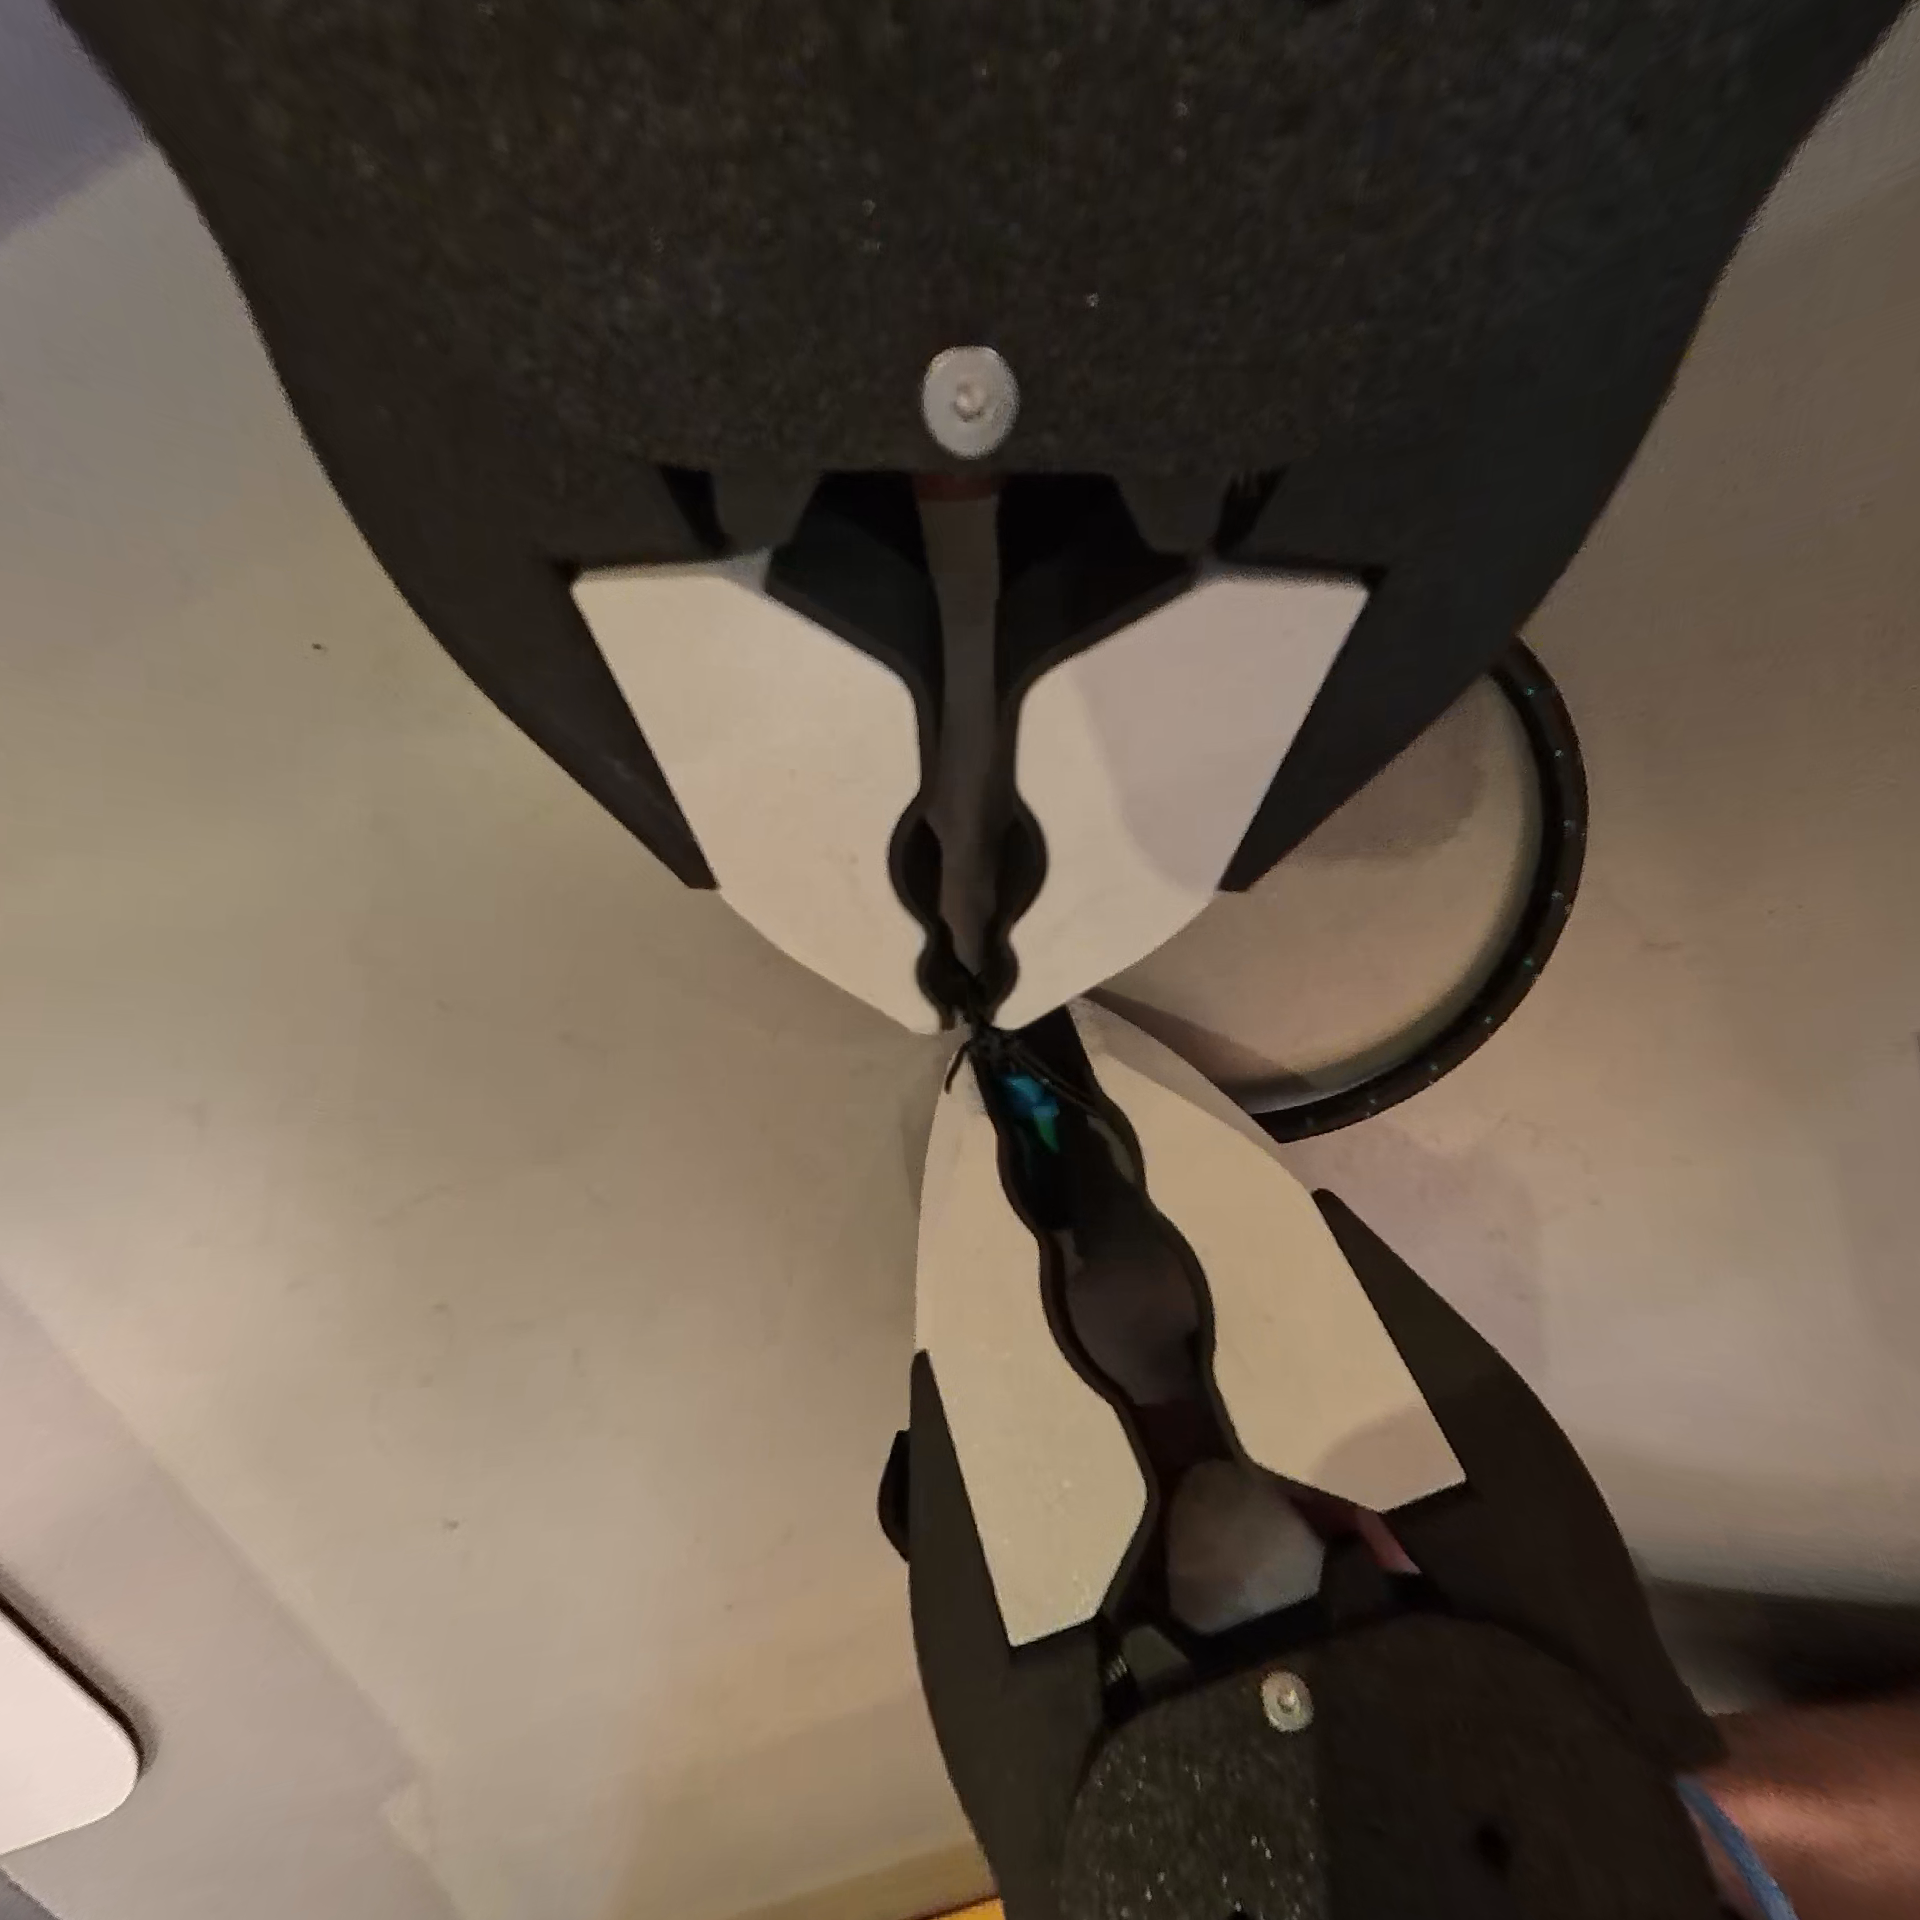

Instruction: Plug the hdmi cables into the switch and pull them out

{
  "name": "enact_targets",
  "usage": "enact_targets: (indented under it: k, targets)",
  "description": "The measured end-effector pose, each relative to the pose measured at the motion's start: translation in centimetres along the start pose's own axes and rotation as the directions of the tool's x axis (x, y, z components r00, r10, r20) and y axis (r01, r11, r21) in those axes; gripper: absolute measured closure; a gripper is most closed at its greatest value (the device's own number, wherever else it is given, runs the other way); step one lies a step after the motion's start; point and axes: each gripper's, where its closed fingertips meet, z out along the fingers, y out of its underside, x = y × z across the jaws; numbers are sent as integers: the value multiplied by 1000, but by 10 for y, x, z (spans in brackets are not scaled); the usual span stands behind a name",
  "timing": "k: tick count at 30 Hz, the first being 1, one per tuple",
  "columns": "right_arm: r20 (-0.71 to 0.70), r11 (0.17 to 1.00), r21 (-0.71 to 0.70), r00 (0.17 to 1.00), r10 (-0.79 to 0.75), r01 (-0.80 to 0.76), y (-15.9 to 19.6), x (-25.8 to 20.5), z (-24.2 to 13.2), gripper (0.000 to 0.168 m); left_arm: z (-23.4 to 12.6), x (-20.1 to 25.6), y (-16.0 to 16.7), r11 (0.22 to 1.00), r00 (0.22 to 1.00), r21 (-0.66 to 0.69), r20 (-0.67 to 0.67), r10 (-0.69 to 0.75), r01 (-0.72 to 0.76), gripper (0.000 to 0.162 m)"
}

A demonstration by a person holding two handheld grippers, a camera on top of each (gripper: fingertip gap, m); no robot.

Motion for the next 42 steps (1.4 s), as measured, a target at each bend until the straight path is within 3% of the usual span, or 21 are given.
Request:
enact_targets:
  k: [6, 10, 17, 29, 33, 38, 40, 42]
  targets:
    - [54, 999, -43, 999, -7, 9, 6, -10, 0, 168, 0, 0, 0, 1000, 1000, -1, 0, -7, 7, 143]
    - [15, 1000, -14, 1000, -4, 4, 2, -4, -2, 168, 0, -1, 0, 1000, 1000, -1, 2, -7, 7, 144]
    - [-81, 988, 12, 985, -154, 155, -10, -3, -3, 154, 0, 0, 0, 1000, 1000, -1, 0, -8, 8, 143]
    - [-145, 945, -101, 935, -323, 311, 4, 2, -2, 158, 0, 0, 0, 1000, 1000, -1, -3, -11, 11, 143]
    - [-168, 899, -82, 884, -437, 429, -5, -2, -7, 155, 0, 0, 0, 1000, 1000, -1, -5, -12, 12, 143]
    - [-186, 767, -125, 745, -641, 629, -3, -13, -7, 153, 0, 0, 0, 1000, 1000, -1, -8, -16, 16, 143]
    - [-243, 741, -194, 701, -671, 643, -2, -2, -6, 153, 0, 0, 0, 1000, 1000, -1, -11, -18, 18, 143]
    - [-229, 752, -213, 717, -659, 624, 3, 1, -2, 154, 0, 0, 0, 1000, 1000, -1, -10, -17, 17, 143]
